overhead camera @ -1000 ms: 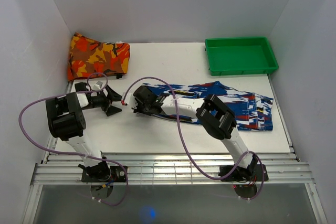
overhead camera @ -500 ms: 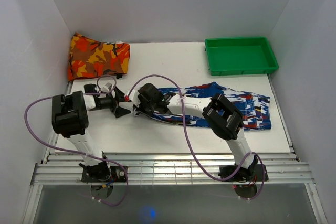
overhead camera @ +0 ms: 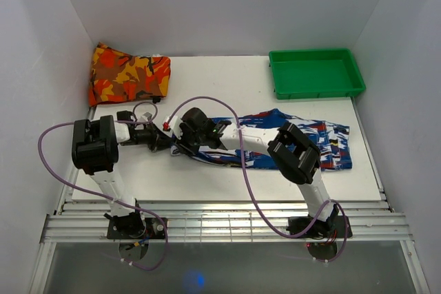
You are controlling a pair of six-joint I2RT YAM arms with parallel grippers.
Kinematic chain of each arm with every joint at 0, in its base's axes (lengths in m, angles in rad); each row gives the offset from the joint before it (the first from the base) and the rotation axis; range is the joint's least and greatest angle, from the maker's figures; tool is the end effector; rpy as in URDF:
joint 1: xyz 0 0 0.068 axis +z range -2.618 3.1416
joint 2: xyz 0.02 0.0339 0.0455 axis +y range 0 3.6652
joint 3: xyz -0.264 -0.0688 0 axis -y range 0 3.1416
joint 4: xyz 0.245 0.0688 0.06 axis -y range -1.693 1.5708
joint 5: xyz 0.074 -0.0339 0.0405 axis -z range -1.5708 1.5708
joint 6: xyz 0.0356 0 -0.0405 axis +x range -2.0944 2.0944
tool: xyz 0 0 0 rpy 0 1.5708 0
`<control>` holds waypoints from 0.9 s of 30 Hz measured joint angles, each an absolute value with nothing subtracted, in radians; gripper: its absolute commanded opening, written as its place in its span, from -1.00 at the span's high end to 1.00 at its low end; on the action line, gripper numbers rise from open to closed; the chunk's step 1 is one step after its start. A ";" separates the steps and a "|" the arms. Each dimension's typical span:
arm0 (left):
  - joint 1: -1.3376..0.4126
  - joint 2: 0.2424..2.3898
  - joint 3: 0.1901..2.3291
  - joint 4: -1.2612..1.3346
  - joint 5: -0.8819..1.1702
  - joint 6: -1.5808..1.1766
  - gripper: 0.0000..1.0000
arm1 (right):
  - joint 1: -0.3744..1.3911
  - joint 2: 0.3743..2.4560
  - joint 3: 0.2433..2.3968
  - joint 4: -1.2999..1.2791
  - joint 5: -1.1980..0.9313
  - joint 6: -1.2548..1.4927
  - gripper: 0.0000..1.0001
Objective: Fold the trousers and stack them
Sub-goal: Fold the trousers
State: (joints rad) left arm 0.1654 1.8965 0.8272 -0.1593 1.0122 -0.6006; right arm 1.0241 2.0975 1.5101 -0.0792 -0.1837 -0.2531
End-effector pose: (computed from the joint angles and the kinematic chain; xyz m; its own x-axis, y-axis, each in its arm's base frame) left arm 0.3068 0.0206 0.0901 -0.8759 -0.4499 0.1746 -0.3655 0.3823 -0.8487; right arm 0.2417 0.4096 0.1885 -0.0822 -0.6086 -0.7892 -0.9659 0.2438 -0.0875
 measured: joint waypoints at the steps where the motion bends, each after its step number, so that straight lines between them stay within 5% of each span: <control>1: 0.171 1.897 0.829 -0.167 1.009 -0.590 1.00 | 1.024 2.096 1.513 -0.081 -0.190 -0.244 -0.52; 3: 0.189 1.896 0.838 -0.194 1.008 -0.574 1.00 | 1.018 2.089 1.526 -0.092 -0.198 -0.241 -0.75; 9: 0.280 1.837 0.894 -0.352 0.971 -0.455 1.00 | 0.900 1.969 1.517 -0.166 -0.292 -0.192 -0.87; 19: 0.352 1.562 0.988 -0.635 0.917 -0.271 1.00 | 0.283 1.618 1.288 -0.353 -0.435 -0.162 -0.90; 27: 0.342 1.511 1.127 -0.727 0.944 -0.253 1.00 | -0.152 1.560 1.136 -0.536 -0.522 -0.167 -0.88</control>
State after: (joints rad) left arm 0.3424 1.5108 1.1275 -0.7269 0.9436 -0.2535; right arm -0.1520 1.5604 1.1362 -0.5358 -0.5224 -0.1669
